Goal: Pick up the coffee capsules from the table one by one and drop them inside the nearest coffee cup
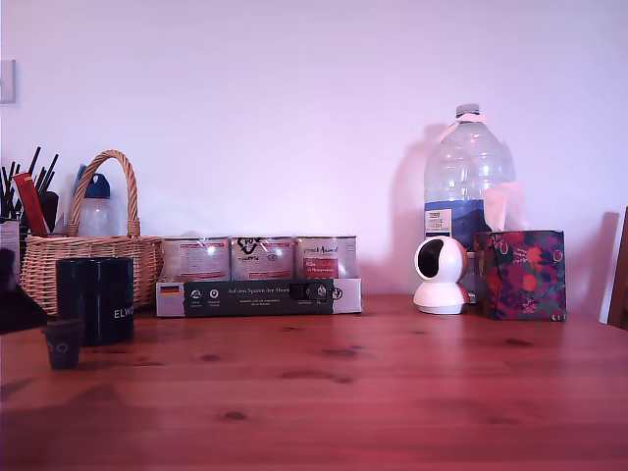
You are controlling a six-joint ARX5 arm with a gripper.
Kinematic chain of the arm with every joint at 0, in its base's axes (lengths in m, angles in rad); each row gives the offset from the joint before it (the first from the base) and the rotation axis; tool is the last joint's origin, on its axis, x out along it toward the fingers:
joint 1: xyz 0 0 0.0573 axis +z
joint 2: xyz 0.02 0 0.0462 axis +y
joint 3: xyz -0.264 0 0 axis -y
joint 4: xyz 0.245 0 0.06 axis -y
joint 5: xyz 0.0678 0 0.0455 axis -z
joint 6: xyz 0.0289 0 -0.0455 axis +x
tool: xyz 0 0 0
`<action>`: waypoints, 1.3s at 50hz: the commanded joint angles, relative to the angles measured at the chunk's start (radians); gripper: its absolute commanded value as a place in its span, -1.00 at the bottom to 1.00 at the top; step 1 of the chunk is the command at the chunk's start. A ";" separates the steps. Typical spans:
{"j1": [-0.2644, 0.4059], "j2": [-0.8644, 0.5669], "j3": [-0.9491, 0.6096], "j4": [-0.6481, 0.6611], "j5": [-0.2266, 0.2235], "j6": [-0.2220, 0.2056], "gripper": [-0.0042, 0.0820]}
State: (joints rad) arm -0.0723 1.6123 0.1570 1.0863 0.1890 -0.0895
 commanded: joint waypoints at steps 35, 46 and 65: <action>-0.003 0.308 0.221 0.034 0.048 0.071 0.54; -0.003 0.354 0.257 0.027 0.066 0.071 0.53; -0.003 0.359 0.270 -0.013 0.066 0.075 -0.15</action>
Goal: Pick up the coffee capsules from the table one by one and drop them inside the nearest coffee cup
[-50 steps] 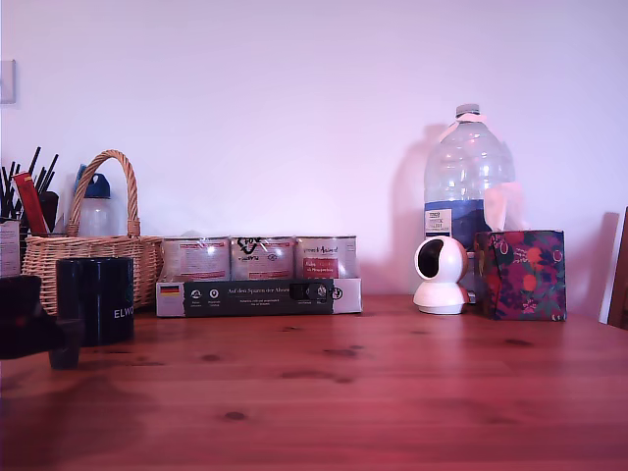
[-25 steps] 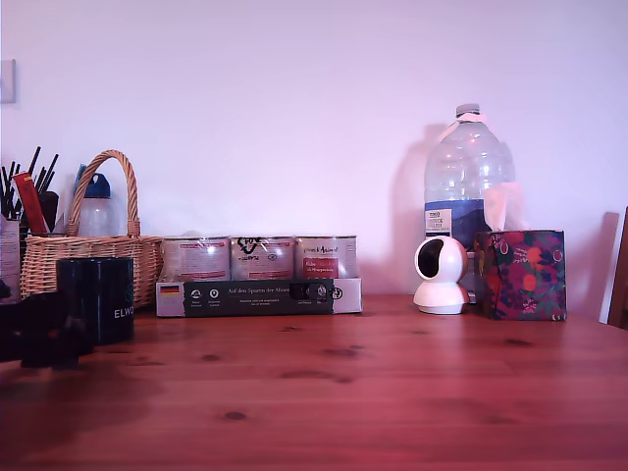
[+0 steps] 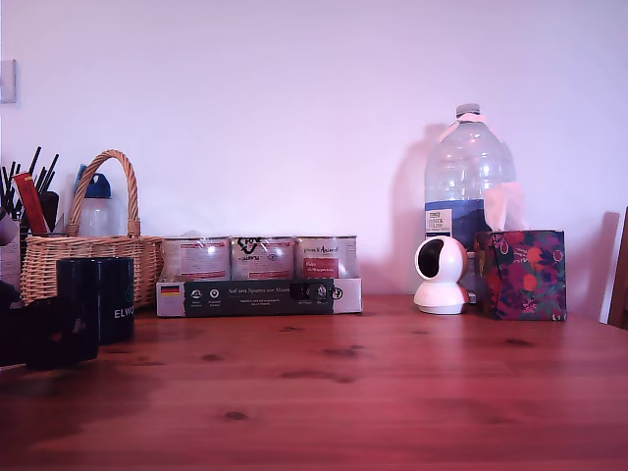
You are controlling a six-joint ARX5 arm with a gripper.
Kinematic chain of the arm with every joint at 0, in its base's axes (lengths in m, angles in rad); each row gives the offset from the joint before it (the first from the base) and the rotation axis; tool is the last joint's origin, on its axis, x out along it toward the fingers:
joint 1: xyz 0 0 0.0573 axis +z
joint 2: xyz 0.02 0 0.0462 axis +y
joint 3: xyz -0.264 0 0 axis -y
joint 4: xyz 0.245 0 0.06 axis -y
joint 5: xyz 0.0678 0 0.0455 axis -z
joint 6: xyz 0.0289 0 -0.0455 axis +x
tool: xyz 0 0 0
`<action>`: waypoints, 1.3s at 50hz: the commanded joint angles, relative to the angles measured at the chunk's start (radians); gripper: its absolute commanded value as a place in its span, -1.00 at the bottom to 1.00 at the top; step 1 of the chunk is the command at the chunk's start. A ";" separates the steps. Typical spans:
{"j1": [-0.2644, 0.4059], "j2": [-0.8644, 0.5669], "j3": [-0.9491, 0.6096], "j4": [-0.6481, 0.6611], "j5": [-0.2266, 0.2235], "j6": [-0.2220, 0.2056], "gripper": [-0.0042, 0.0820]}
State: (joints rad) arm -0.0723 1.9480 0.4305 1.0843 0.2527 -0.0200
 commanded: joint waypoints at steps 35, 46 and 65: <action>-0.003 -0.035 -0.004 -0.094 0.089 0.009 -0.58; -0.003 -0.239 -0.004 -0.302 0.106 0.009 -0.58; -0.003 -0.637 -0.002 -0.600 0.102 -0.006 -0.58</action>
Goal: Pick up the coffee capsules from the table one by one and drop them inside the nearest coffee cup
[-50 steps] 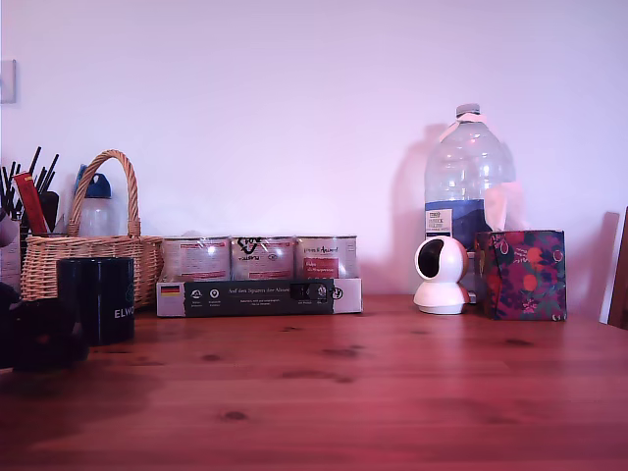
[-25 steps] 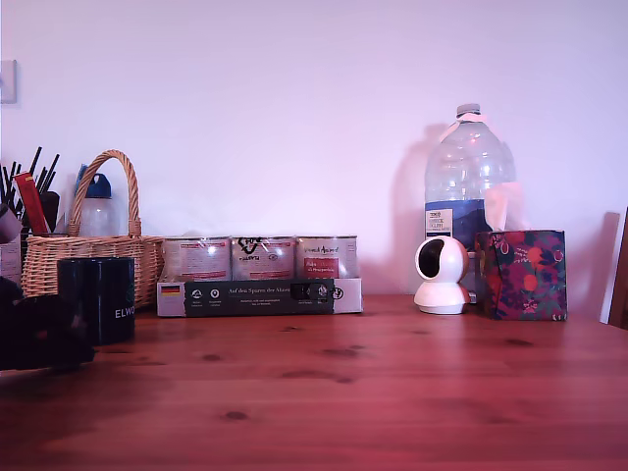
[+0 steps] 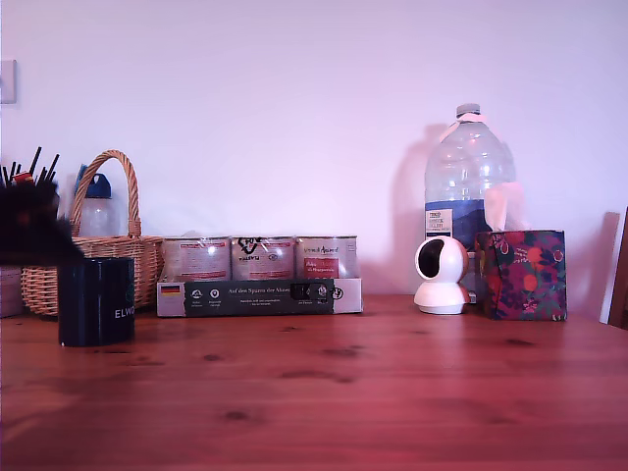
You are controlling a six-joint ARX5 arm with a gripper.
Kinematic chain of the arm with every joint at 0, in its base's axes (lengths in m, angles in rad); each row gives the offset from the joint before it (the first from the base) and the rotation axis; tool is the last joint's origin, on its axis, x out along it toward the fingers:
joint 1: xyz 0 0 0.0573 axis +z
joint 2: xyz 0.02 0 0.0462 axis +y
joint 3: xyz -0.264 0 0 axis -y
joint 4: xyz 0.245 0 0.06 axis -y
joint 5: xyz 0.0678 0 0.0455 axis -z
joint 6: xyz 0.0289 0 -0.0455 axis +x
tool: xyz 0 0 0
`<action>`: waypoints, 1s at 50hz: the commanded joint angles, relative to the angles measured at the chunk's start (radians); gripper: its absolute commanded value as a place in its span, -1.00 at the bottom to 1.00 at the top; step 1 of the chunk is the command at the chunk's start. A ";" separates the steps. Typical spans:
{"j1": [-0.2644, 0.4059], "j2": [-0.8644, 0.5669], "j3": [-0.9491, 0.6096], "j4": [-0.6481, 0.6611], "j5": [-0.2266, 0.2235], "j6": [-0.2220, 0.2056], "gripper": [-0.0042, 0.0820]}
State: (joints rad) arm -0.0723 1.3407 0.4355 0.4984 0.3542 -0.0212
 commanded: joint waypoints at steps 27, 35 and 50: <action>-0.003 -0.146 0.143 -0.358 -0.025 -0.025 -0.57; -0.003 -0.134 0.250 -0.510 -0.077 -0.023 -0.57; -0.002 0.018 0.435 -0.602 -0.121 0.003 -0.56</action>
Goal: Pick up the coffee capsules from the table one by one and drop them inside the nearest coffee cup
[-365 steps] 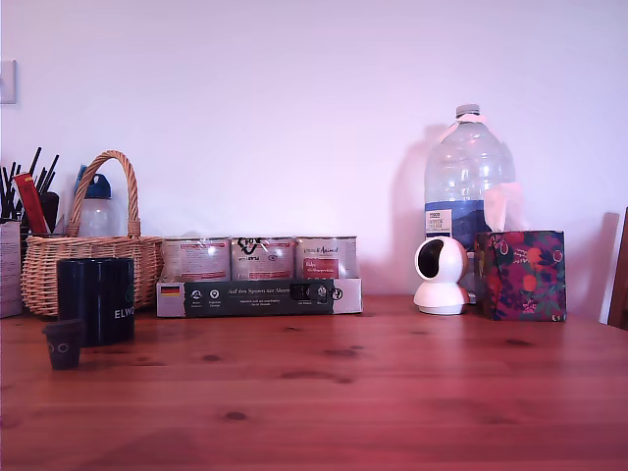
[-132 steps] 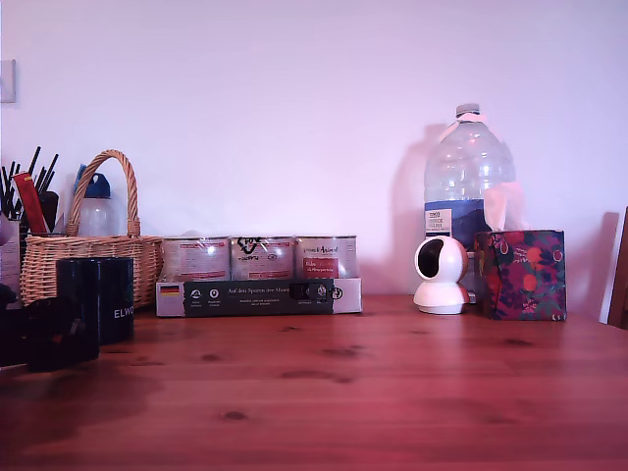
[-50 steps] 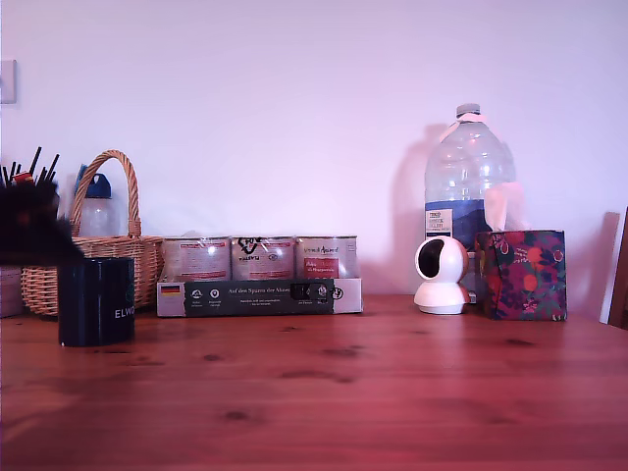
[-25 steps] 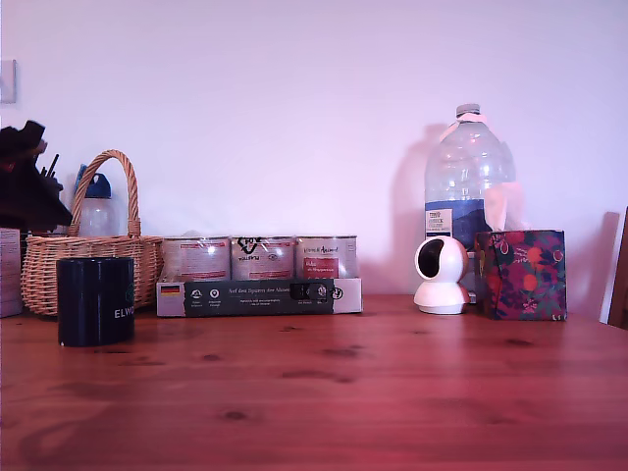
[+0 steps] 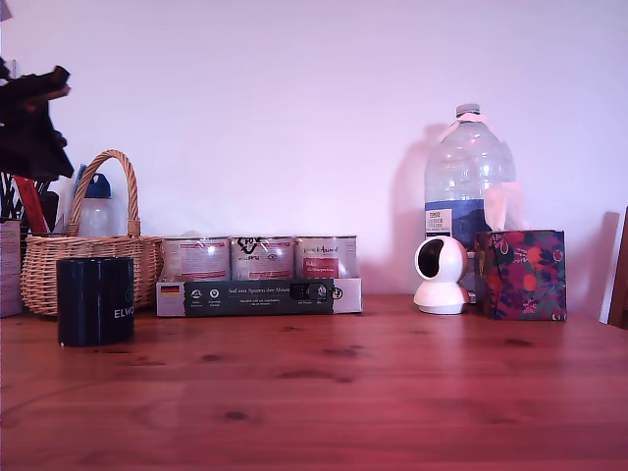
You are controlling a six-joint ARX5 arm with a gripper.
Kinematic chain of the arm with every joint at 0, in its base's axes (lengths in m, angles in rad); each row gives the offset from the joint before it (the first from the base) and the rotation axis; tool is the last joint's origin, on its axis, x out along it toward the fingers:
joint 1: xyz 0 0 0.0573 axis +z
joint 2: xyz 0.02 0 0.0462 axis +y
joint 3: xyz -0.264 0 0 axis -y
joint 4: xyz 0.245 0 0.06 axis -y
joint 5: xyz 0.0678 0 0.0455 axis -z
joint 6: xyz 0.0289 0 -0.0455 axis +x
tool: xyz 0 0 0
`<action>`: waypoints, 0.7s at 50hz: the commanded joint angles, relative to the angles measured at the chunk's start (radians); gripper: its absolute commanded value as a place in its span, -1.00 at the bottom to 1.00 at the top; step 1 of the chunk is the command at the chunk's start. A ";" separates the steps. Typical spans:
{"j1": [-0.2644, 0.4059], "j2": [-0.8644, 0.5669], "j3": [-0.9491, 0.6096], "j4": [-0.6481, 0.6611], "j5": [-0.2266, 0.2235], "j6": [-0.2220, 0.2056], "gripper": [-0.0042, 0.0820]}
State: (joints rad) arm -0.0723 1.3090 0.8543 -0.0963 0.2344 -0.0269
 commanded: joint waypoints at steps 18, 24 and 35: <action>0.005 0.290 0.278 -0.119 -0.029 0.035 -0.56; 0.005 0.361 0.375 -0.195 -0.034 0.037 -0.56; 0.009 0.485 0.554 -0.349 -0.046 0.046 -0.56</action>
State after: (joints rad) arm -0.0692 1.7584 1.3785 -0.4244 0.1967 0.0097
